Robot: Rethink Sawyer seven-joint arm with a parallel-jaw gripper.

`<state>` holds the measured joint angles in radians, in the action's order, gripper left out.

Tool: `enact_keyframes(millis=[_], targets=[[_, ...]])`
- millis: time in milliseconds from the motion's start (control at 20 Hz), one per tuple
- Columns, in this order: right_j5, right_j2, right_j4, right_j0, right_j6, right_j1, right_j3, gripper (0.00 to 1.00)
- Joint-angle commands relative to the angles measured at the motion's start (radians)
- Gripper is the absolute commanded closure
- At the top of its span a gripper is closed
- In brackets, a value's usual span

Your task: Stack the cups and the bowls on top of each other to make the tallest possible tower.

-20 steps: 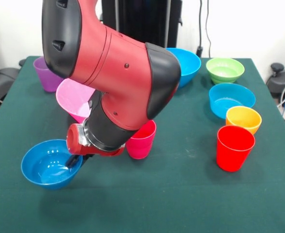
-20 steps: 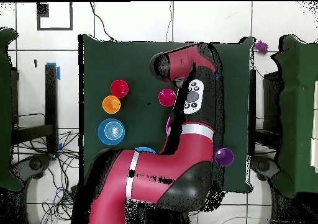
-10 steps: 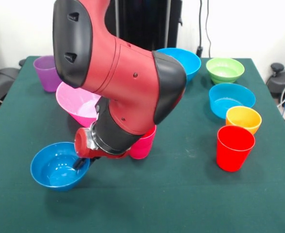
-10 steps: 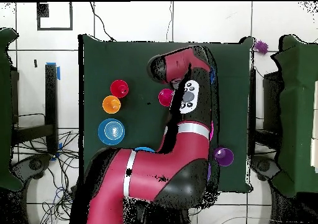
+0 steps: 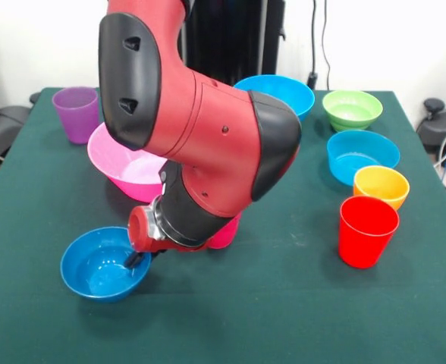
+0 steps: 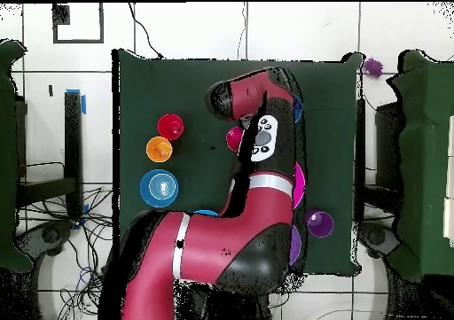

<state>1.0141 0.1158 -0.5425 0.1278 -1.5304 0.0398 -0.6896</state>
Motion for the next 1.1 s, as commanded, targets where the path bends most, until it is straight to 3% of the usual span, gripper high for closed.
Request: enact_keyframes(millis=[50, 600, 650, 1100], targets=[[0.084, -0.067, -0.052, -0.027, 0.270, -0.024, 0.069, 1.00], [0.036, -0.055, -0.054, -0.028, 0.266, -0.016, 0.054, 1.00], [0.030, -0.057, -0.049, -0.026, 0.256, -0.014, 0.050, 0.00], [0.059, -0.063, -0.039, -0.028, 0.270, -0.021, 0.066, 0.00]])
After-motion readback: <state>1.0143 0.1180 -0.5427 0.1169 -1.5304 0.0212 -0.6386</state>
